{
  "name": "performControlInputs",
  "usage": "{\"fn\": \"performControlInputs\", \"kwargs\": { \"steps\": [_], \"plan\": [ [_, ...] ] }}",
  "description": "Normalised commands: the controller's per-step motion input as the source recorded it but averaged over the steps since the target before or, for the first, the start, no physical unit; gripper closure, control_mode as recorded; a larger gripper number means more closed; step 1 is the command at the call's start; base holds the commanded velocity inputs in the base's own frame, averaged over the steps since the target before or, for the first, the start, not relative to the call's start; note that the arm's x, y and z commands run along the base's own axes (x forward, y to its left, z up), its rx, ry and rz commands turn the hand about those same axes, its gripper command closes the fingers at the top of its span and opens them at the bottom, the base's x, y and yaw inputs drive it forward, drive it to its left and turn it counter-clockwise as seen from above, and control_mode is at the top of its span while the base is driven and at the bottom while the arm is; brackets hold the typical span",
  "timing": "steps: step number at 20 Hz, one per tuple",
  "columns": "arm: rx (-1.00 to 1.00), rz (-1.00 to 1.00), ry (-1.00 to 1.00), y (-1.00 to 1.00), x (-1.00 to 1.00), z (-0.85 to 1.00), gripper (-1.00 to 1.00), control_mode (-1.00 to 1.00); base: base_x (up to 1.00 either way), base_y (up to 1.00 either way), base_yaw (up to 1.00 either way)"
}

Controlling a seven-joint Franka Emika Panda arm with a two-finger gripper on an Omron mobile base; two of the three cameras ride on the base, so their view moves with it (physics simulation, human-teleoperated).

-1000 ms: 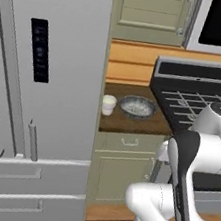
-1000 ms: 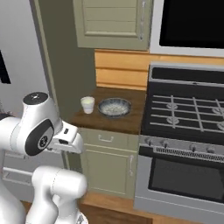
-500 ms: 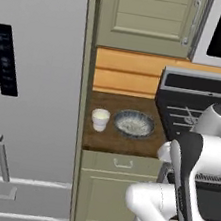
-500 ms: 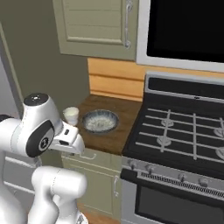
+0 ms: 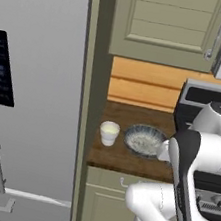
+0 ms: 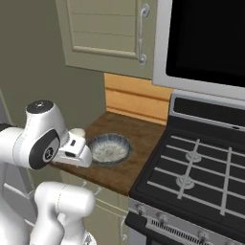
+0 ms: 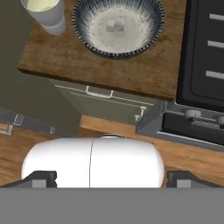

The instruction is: Grab a lemon wedge from the fridge and one ice cube from the ice bowl, and put them in the glass of lemonade.

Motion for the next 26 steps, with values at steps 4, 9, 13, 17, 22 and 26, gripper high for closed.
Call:
{"fn": "performControlInputs", "kwargs": {
  "steps": [4, 9, 13, 17, 22, 26],
  "plan": [
    [0.0, 0.0, 0.0, 0.0, 0.0, 0.0, -1.0, 1.0, 0.21, -0.19, 0.24],
    [0.0, 0.0, -0.04, -0.12, 0.2, -0.07, -1.0, -1.0, 0.02, 0.0, 0.0],
    [0.0, 0.0, -0.05, -0.06, 0.58, -0.11, -1.0, -1.0, 0.0, 0.0, 0.0],
    [0.0, 0.0, 0.0, 0.0, 0.93, -0.06, -1.0, -1.0, 0.0, 0.0, 0.0],
    [0.0, 0.0, 0.0, -0.01, 0.9, -0.19, -1.0, -1.0, 0.0, 0.0, 0.0],
    [0.0, 0.0, 0.0, -0.01, 0.59, -0.38, -1.0, -1.0, 0.0, 0.0, 0.0]
  ]
}}
